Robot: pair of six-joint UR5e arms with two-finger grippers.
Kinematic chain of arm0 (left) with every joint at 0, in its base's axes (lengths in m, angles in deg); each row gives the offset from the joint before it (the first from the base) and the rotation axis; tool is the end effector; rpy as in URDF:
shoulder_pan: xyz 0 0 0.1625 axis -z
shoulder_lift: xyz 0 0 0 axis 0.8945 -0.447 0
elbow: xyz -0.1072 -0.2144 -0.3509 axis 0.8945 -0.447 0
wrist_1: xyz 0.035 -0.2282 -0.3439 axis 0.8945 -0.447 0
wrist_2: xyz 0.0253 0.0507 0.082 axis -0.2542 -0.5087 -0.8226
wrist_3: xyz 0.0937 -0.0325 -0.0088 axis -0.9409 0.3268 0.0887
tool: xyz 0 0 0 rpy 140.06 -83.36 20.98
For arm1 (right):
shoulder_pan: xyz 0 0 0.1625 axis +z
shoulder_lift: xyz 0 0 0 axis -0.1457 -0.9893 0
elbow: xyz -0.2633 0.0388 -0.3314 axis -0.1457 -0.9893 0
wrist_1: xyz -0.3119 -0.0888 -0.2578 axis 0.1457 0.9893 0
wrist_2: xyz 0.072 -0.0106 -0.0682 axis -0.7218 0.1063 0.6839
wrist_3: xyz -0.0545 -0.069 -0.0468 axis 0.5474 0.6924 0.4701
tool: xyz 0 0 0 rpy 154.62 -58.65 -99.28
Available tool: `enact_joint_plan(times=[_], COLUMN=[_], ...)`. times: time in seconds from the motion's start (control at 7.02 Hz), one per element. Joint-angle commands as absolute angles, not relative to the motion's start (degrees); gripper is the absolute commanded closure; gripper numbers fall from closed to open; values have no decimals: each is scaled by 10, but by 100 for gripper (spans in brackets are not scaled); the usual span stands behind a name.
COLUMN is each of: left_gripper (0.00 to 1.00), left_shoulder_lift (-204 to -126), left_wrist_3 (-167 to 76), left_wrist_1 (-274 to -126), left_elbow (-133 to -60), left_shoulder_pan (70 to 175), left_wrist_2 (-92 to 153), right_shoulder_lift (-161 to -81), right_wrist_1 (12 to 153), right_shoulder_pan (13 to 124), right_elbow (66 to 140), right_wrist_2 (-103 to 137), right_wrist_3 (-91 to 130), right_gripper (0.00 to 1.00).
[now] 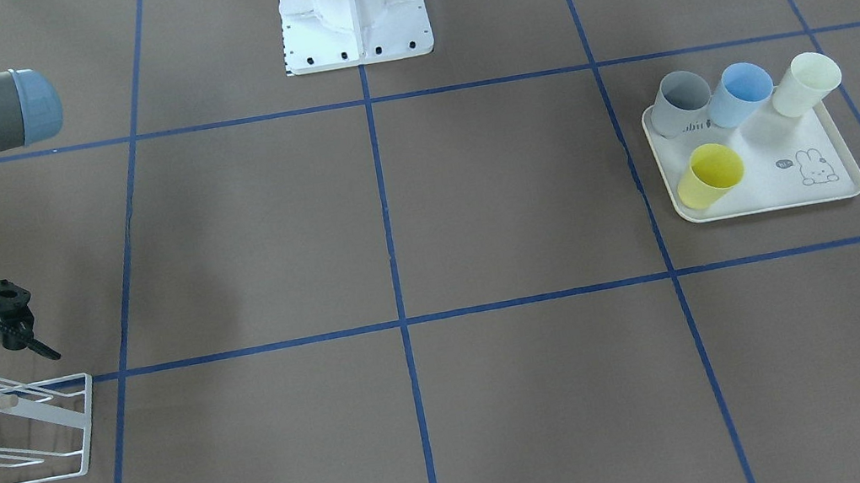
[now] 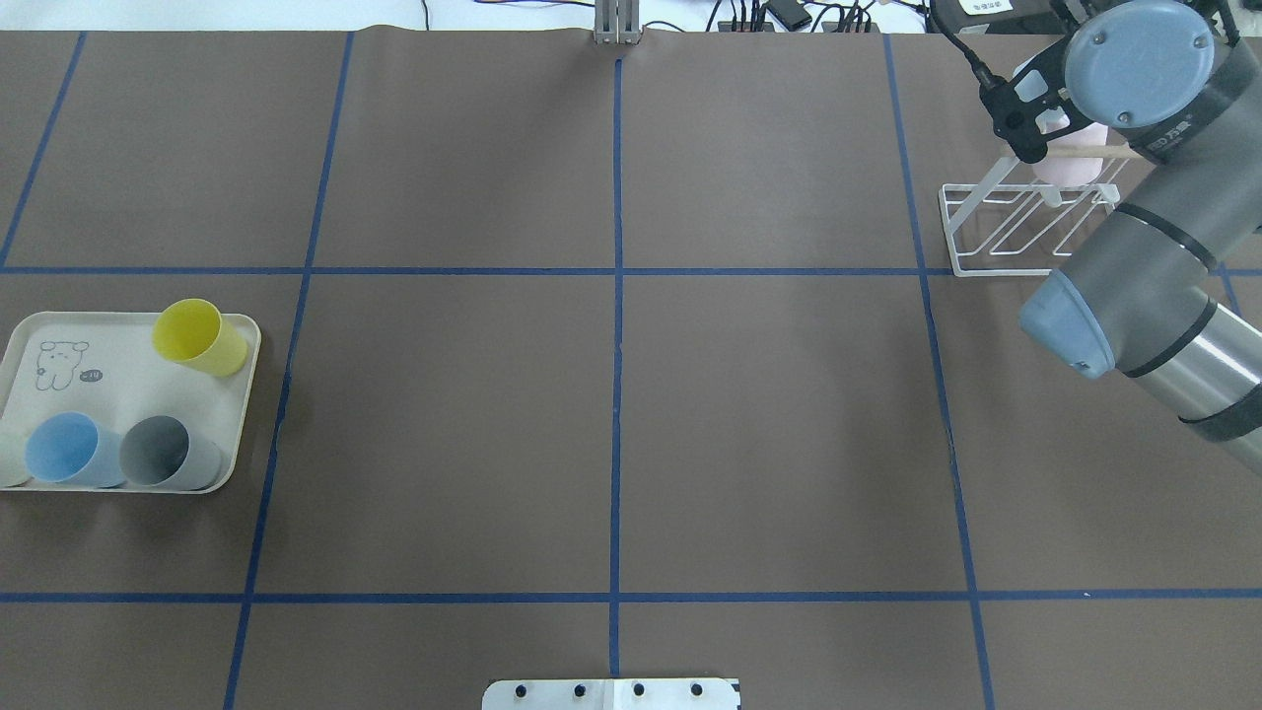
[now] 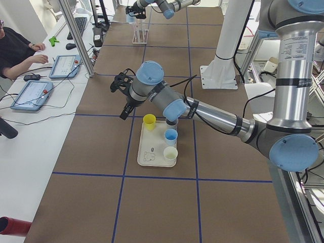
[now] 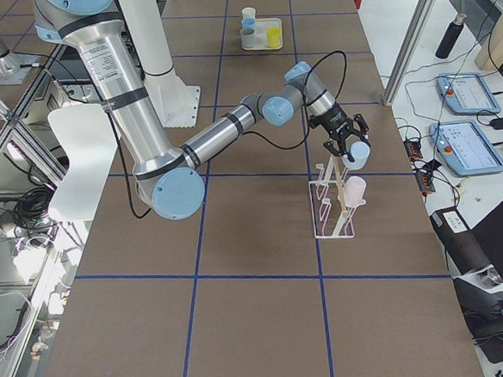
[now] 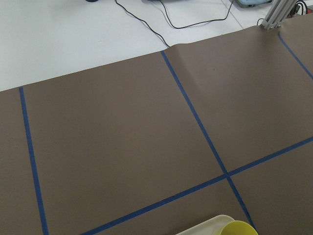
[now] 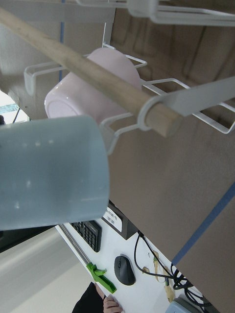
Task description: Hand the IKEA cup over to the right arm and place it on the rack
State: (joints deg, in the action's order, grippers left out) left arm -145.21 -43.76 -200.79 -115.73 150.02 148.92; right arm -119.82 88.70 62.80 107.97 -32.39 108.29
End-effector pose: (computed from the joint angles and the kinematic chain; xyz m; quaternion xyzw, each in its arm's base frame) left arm -0.0282 -0.4837 0.4275 0.2857 0.4432 0.0727 0.8465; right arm -0.2361 -0.6107 0.3841 0.2470 0.2338 -0.7305 0.5922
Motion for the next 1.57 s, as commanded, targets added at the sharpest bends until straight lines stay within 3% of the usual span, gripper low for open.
enact_joint_plan(times=[0.0, 0.71, 1.0, 1.42], left_gripper=[0, 0, 0, 0], left_shoulder_lift=[-1451, -1450, -1444, -1443], left_wrist_3=[-437, -437, -436, -436], left_wrist_1=[-2008, -2009, -2011, -2012], left_elbow=[-1157, -1156, -1156, -1157], left_shoulder_pan=[1500, 1500, 1500, 1500], left_wrist_2=[1490, 1490, 1490, 1490], right_shoulder_lift=[-1201, -1217, -1215, -1209], right_wrist_1=[884, 884, 883, 884], right_shoulder_pan=[621, 606, 591, 589], right_elbow=[1076, 1075, 1064, 1062], right_wrist_2=[-322, -321, -295, -294], right_wrist_3=[1077, 1069, 1070, 1073], right_gripper=[48, 42, 20, 9])
